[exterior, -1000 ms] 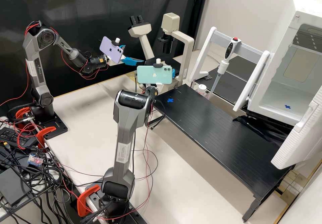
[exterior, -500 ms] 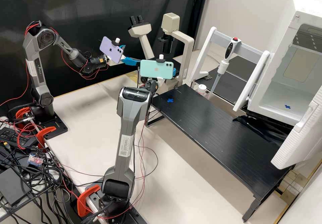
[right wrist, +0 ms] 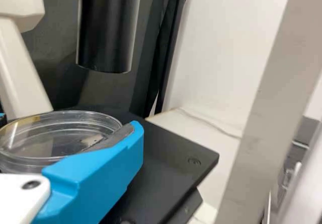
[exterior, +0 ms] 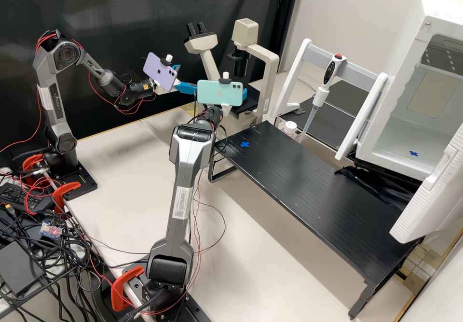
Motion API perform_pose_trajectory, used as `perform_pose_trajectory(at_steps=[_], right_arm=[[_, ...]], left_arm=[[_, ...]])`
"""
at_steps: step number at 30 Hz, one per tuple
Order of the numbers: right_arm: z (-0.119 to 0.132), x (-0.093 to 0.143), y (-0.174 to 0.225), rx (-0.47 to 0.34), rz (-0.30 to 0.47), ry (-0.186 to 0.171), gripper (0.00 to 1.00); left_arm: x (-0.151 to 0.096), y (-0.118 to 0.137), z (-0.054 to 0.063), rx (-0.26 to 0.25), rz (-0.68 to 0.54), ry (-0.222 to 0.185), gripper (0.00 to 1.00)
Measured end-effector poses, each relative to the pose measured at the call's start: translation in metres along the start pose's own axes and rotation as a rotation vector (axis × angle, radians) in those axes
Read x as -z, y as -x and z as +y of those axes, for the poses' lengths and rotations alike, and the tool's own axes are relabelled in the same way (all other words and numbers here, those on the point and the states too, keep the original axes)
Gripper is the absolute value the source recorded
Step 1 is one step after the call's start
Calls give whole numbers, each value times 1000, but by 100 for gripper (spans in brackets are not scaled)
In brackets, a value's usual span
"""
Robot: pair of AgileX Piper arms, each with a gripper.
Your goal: Move the petri dish to the microscope
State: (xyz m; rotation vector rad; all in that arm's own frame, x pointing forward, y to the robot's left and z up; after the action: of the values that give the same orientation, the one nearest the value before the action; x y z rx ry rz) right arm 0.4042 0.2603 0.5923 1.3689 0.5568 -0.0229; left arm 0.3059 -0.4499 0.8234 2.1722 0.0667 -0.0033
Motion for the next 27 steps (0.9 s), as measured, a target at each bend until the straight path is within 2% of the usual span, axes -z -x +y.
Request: perform_pose_trajectory(at_steps=[2,3,7,8,11,14,18,23,27], right_arm=[[-4,-2,-8,5,-16,-10,0],[-5,-3,-11,-1,-21,-29,0],[-7,1,-20,9,-17,-25,0],[-7,2,-23,13,-14,-24,100],[-8,4,-29,21,-11,-5,100],[-4,-12,-34,-5,-54,-26,100],[5,-23,-38,-37,-88,-25,100],[7,-26,-38,-41,-98,-3,100],[8,-26,-38,-43,-100,-5,100]], left_arm=[[0,0,0,0,0,0,100],[0,0,0,0,0,0,100],[0,0,0,0,0,0,100],[0,0,0,0,0,0,100],[0,0,0,0,0,0,100],[0,0,0,0,0,0,100],[0,0,0,0,0,0,100],[0,0,0,0,0,0,100],[0,0,0,0,0,0,100]])
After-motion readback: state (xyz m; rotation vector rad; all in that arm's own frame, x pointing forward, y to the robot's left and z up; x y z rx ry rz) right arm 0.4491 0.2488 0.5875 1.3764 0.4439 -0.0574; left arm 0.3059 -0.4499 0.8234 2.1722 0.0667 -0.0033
